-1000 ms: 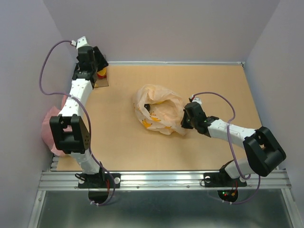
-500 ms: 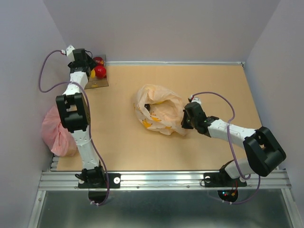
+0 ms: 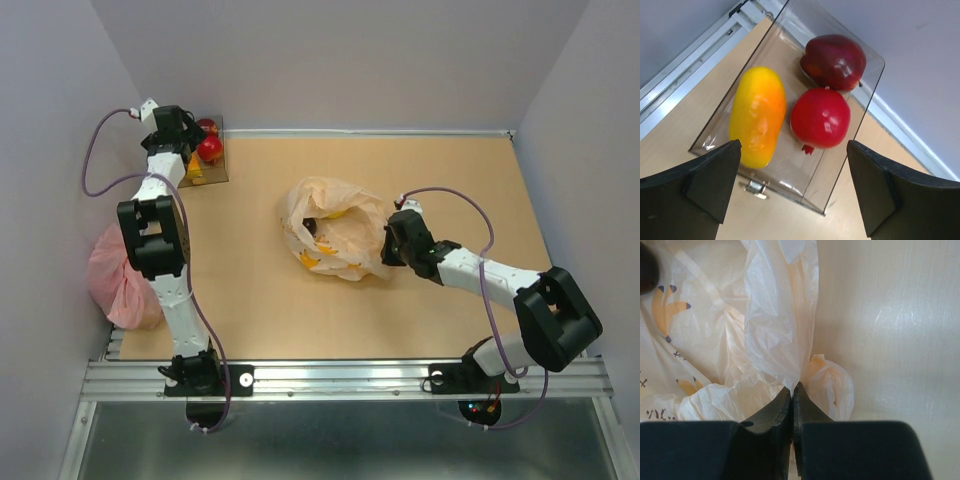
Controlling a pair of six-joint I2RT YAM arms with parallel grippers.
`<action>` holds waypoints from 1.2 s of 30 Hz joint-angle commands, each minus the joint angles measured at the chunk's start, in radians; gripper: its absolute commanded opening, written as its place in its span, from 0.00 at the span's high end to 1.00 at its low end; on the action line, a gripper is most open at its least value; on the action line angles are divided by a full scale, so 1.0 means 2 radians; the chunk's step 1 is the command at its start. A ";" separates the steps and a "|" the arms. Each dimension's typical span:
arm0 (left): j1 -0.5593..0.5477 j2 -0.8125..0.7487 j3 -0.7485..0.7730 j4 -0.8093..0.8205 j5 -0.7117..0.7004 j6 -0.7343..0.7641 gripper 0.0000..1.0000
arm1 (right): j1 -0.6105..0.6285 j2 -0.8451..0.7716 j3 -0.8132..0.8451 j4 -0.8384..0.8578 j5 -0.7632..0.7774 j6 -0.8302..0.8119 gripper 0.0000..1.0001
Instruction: Untie the knot of the plastic bag and take out the fruit
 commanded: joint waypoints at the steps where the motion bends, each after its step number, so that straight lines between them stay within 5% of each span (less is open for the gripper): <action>1: -0.010 -0.092 -0.045 0.009 0.007 0.025 0.02 | -0.001 -0.005 0.032 0.002 0.016 -0.018 0.92; 7: -0.093 -0.203 -0.158 -0.003 0.029 0.090 0.02 | -0.001 -0.016 0.040 -0.004 0.023 -0.032 0.80; 13: -0.225 -0.309 -0.248 -0.014 0.070 0.199 0.02 | -0.001 -0.042 0.067 -0.026 0.019 -0.057 0.33; 17: -0.313 -0.318 -0.262 -0.034 0.063 0.282 0.02 | -0.001 -0.047 0.096 -0.042 0.016 -0.063 0.17; 23: -0.360 -0.269 -0.242 -0.052 0.021 0.331 0.02 | -0.001 -0.040 0.114 -0.051 0.000 -0.056 0.08; 36: -0.361 -0.138 -0.178 -0.055 -0.055 0.335 0.02 | 0.000 -0.007 0.062 -0.055 -0.037 -0.009 0.05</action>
